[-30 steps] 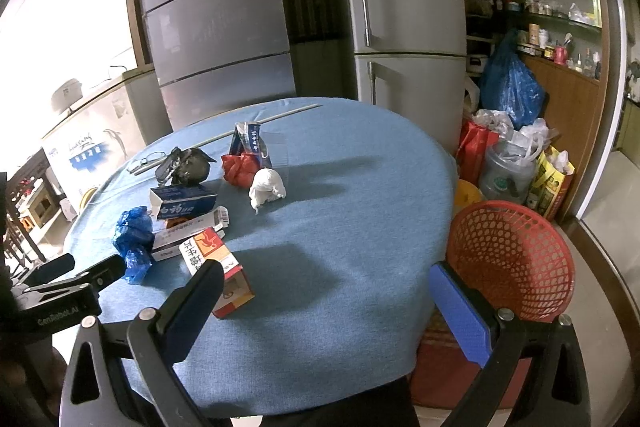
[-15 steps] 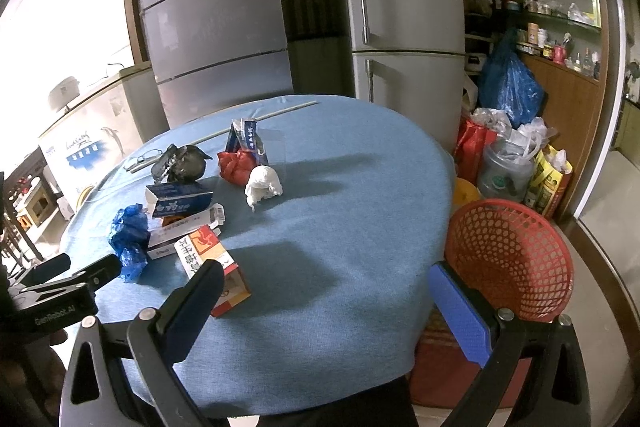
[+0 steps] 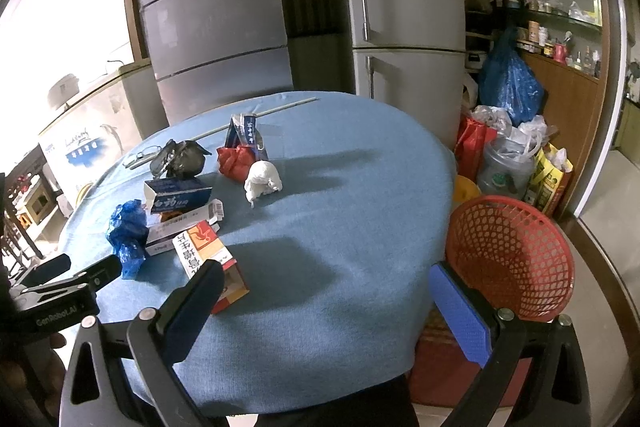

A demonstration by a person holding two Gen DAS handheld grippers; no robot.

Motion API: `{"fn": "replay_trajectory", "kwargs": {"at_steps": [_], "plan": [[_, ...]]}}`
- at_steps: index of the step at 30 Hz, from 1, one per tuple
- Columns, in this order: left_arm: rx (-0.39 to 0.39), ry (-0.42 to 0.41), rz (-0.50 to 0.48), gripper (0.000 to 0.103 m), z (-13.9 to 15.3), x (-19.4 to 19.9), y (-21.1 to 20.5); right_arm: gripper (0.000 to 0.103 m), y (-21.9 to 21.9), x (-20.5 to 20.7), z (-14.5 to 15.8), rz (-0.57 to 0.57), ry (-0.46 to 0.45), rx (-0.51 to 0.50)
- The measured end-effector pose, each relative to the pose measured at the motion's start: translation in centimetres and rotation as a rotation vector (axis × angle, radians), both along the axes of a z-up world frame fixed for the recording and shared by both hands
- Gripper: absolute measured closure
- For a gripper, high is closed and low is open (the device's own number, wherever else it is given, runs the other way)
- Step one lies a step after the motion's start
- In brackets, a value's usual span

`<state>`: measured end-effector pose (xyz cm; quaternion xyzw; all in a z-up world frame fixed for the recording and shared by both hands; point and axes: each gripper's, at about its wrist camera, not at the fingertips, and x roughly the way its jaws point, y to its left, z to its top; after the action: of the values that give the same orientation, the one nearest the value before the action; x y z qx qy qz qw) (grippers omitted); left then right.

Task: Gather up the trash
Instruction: 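Move both tools toward the items on the blue table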

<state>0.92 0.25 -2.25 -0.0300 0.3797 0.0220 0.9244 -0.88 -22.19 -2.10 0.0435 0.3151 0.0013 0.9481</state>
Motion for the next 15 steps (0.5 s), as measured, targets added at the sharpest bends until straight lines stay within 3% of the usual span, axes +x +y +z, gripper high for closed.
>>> {"fn": "replay_trajectory", "kwargs": {"at_steps": [15], "plan": [[-0.003,0.005,0.002,0.000,-0.46,0.01,0.04,0.000,0.03,0.07,-0.20,0.000,0.008,-0.002]]}}
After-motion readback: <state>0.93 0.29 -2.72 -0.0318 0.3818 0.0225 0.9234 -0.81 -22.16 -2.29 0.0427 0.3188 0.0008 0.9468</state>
